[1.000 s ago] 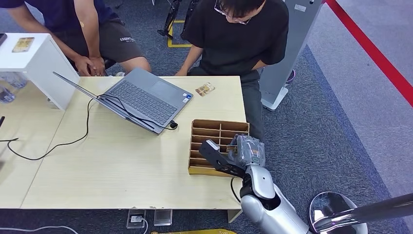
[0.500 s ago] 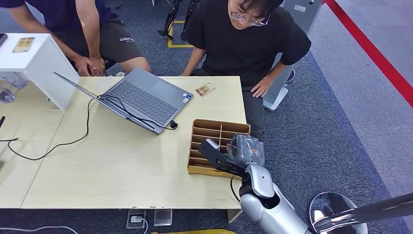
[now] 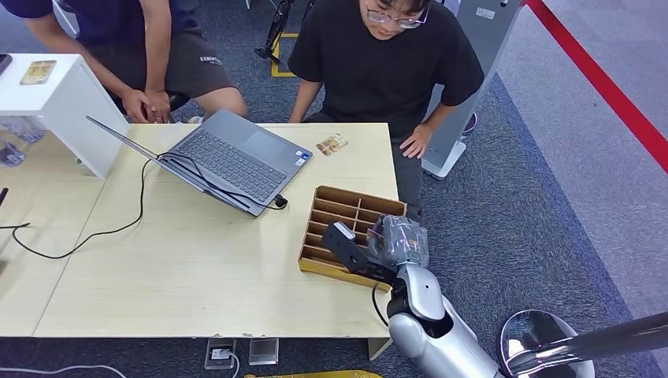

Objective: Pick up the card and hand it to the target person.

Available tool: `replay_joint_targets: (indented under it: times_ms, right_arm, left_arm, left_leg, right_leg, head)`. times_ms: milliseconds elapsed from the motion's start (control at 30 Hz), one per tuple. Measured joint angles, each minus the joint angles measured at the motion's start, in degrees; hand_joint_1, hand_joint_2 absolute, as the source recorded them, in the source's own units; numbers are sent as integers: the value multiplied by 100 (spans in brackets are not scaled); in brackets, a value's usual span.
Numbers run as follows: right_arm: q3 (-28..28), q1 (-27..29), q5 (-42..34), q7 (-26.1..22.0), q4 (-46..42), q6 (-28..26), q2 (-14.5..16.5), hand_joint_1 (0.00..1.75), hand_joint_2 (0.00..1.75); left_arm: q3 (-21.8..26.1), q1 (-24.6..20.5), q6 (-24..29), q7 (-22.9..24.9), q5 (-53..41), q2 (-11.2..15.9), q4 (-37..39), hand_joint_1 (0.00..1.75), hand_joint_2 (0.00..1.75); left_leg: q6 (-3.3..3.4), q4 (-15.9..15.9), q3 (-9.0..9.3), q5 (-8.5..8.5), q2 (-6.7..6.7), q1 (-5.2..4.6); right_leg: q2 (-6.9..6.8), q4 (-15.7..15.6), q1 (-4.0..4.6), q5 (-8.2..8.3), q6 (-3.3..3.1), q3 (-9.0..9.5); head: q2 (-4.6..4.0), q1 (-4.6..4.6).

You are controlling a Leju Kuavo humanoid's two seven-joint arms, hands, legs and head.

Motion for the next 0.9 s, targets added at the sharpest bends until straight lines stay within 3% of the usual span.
replay_joint_targets:
  times_ms: [600,767,900]
  right_arm:
    - [36,105,381,-42,-2210,-190,-333,171,175]
    - [153,-484,236,-360,-2080,-103,-370,171,175]
    - [300,-1427,-22,-990,-959,-394,-248,171,175]
  left_arm:
    - [0,7,-11,-41,50,0,0,0,175]
    - [-8,-7,-62,-52,-146,0,0,0,175]
    - [-39,-58,-134,-135,-222,0,0,0,175]
  left_leg:
    - [0,0,-1,0,0,0]
    - [0,0,-4,1,0,0]
    - [3,0,-10,12,-2,0]
  right_leg:
    - [1,0,0,0,0,0]
    - [2,3,0,3,-2,1]
    - [-2,6,0,10,-1,0]
  head:
    - [0,-2]
    - [-1,-3]
    - [1,-1]
